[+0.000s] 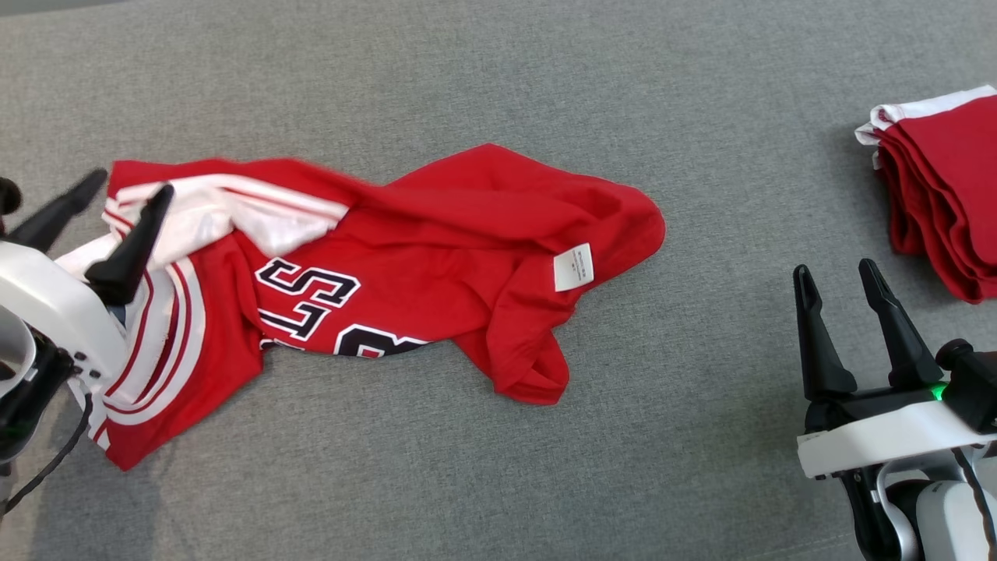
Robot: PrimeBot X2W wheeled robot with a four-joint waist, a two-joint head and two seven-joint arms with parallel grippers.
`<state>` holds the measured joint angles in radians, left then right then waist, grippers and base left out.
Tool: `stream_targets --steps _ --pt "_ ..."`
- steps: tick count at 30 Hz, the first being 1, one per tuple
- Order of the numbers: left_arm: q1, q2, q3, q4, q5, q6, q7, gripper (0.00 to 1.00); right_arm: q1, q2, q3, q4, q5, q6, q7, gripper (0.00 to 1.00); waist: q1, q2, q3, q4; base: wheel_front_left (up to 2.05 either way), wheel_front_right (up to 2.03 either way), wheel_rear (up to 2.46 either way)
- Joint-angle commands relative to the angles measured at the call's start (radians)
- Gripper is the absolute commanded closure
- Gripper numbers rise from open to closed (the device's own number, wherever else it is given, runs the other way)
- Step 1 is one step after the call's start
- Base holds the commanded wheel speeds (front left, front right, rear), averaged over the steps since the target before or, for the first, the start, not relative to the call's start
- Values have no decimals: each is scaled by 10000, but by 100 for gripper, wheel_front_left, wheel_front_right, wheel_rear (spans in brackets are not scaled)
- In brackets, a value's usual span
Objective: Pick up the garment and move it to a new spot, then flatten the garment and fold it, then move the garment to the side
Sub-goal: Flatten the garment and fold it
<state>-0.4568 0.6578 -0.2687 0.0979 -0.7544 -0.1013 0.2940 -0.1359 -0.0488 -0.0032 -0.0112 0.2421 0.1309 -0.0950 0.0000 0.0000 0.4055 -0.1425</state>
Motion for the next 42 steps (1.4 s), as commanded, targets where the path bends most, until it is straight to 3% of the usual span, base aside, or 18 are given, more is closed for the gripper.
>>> stream_targets --steps 1,12,21,29,42 --pt "-178 -214 231 159 208 279 -687 0 -155 -40 -18 4 40 -3 -146 0 0 0 -21 88 0 0 0" --pt "1031 -1783 1140 -264 1162 1983 -4727 0 -80 -40 -35 -118 -438 -3 -268 0 0 0 -789 725 0 0 0" --pt "2859 -2366 1089 -1693 2137 2852 -5499 0 192 -40 57 -103 -839 -3 -2 0 0 0 -1647 1184 0 0 0" --pt "4033 -2407 716 -1969 2741 3128 -5544 0 497 -42 57 -101 -968 -3 174 0 0 0 -2242 1340 0 0 0" --pt "4699 -2329 371 -1692 2760 2970 -5458 0 1067 -42 -6 -246 -894 -3 461 0 0 0 -2683 1422 0 0 0"
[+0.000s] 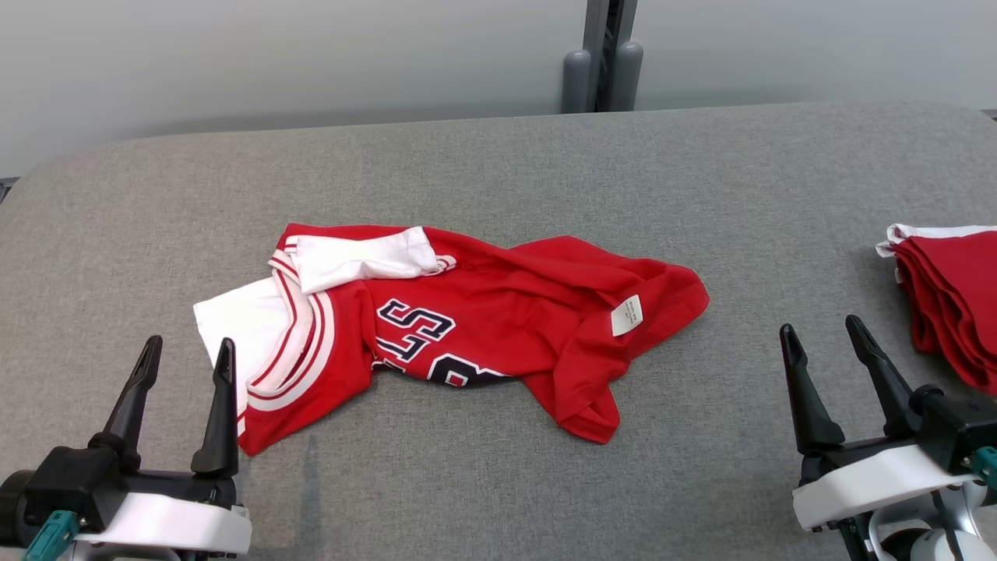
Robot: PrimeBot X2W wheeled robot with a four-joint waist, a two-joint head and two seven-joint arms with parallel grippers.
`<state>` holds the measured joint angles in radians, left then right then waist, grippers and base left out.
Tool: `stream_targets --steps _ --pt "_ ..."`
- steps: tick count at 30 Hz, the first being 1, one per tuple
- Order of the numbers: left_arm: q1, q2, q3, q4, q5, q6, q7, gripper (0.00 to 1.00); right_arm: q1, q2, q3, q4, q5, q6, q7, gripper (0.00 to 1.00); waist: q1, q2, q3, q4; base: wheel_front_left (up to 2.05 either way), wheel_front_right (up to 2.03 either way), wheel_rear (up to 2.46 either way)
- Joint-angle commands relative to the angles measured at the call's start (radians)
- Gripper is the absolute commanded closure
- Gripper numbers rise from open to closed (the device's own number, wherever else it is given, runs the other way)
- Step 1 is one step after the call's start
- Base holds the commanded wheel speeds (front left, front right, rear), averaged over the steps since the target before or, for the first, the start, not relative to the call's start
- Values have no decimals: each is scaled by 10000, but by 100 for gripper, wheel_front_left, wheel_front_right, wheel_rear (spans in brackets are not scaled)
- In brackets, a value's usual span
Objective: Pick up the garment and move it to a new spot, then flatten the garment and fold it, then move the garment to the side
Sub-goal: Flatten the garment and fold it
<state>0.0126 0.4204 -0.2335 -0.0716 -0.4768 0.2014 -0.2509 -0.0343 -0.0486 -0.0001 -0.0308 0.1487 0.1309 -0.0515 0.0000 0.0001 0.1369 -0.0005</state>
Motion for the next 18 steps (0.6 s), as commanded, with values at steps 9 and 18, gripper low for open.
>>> stream_targets --steps 9,18 --pt "-192 77 -89 -53 -32 -83 24 0 -16 -44 -77 -53 45 -3 89 0 0 -1 85 113 0 0 0" --pt "-921 -3 -199 -201 11 -362 -11 0 -850 -42 261 1394 60 -3 112 0 0 -1 821 658 0 0 0"
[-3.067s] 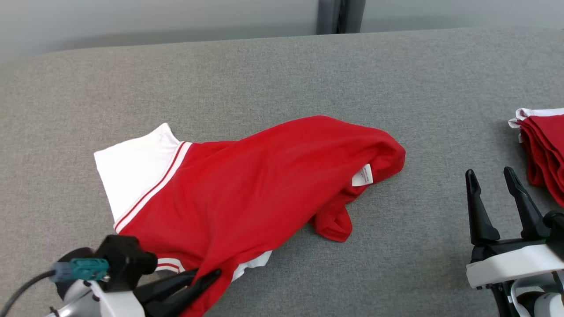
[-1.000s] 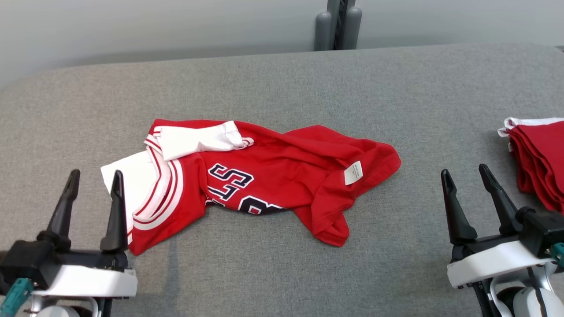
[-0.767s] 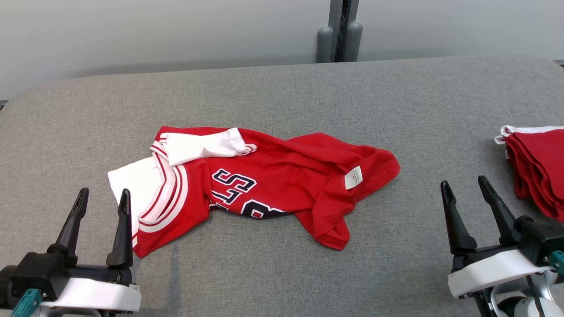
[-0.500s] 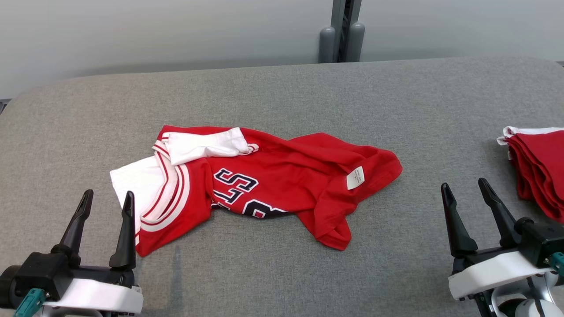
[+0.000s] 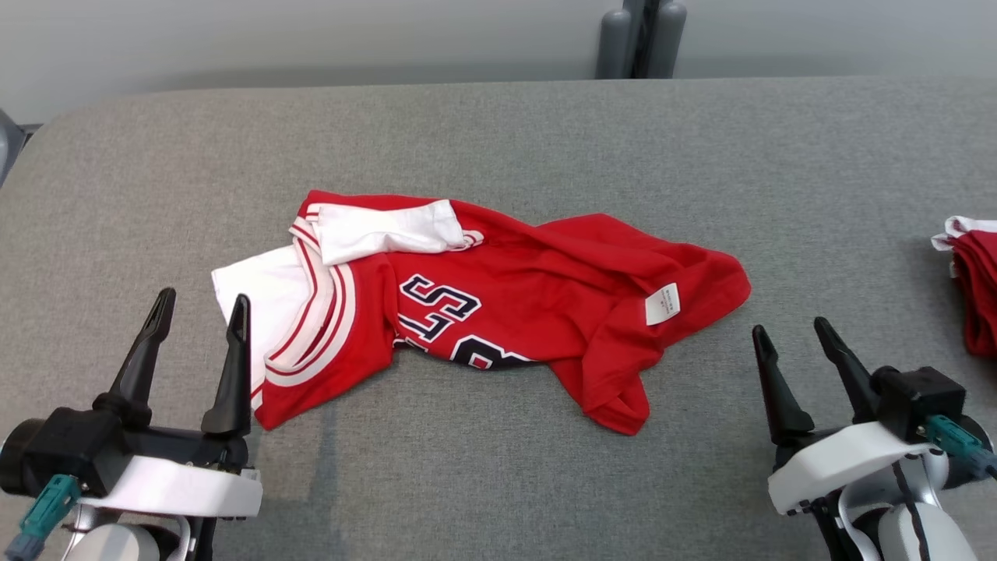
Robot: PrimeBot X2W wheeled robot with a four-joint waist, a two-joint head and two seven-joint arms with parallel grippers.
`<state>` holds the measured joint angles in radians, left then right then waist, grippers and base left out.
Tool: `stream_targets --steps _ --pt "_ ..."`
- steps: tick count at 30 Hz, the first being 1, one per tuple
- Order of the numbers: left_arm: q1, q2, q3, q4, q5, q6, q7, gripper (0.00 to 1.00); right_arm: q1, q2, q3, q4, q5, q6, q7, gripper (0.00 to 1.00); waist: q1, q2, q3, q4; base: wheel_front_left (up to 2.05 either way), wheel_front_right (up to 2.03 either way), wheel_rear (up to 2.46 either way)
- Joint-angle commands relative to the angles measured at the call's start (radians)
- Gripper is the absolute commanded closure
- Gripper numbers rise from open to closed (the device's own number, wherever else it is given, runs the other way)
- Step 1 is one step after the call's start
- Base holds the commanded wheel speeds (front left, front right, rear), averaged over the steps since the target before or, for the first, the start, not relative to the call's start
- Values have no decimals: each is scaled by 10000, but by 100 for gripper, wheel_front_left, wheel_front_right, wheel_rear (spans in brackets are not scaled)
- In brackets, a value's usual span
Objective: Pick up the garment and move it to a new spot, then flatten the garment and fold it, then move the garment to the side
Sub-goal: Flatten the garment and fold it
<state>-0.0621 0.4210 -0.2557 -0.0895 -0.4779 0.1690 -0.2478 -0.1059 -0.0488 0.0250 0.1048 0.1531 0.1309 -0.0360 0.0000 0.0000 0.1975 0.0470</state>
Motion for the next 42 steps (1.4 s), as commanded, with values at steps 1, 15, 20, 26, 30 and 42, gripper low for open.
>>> stream_targets --steps 1,15,20,26,30,42 --pt "-282 -12 26 -30 38 -101 -63 0 -301 -40 100 296 99 -3 -96 0 0 0 334 261 0 0 0" --pt "-1284 -302 256 233 278 -713 -179 0 -2211 -52 906 3309 529 -3 -944 42 0 0 1297 981 0 0 0" --pt "-1250 -462 627 252 429 -829 -180 0 -2123 -361 1327 2896 837 -3 -1249 100 0 0 1254 856 0 0 0" --pt "-1042 -618 911 187 622 -933 -182 0 -1422 -846 1435 1133 1162 -1 -612 100 0 0 1114 526 0 0 0" --pt "-912 -700 1020 192 741 -976 -182 0 -835 -1029 1100 -254 1002 -3 -126 100 0 0 998 327 0 0 0" --pt "-362 -823 997 340 844 -805 -134 0 103 -280 186 -2751 120 -3 152 0 0 0 221 -309 0 0 0"
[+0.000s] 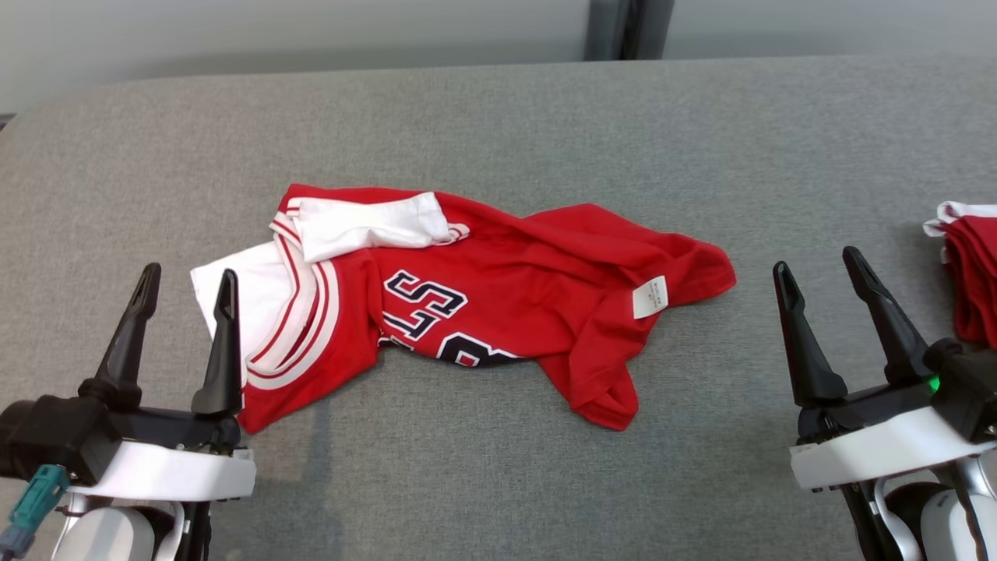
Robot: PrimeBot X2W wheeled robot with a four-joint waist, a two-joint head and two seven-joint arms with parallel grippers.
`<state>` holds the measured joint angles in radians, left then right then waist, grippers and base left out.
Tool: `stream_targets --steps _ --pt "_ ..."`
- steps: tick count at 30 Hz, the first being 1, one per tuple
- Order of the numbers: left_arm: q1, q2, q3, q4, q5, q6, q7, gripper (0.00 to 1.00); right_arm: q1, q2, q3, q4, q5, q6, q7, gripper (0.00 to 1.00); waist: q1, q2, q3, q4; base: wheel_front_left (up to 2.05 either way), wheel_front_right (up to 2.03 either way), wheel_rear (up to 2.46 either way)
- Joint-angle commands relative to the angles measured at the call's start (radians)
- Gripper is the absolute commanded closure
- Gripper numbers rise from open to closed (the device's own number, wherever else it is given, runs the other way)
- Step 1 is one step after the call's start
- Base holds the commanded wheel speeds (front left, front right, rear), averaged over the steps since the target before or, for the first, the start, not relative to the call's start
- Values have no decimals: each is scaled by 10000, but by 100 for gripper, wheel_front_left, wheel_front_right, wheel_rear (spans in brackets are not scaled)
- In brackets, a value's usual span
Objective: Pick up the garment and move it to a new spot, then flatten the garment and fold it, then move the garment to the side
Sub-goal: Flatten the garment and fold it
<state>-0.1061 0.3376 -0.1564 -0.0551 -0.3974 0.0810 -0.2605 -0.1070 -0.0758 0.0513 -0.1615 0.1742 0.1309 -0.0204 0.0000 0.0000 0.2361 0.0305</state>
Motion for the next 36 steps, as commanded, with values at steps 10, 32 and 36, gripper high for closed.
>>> stream_targets --steps 10,32,36 --pt "973 66 -332 -1 4 236 409 0 1240 205 -576 -30 6 -3 240 0 0 0 -1066 -363 0 0 0" --pt "260 132 -513 -153 -97 140 402 0 61 -214 1106 1187 417 -3 2039 0 0 0 151 280 0 0 0" --pt "-146 40 -615 46 -117 -26 271 0 -809 -335 1639 2093 543 -3 2205 0 0 0 732 567 0 0 0"
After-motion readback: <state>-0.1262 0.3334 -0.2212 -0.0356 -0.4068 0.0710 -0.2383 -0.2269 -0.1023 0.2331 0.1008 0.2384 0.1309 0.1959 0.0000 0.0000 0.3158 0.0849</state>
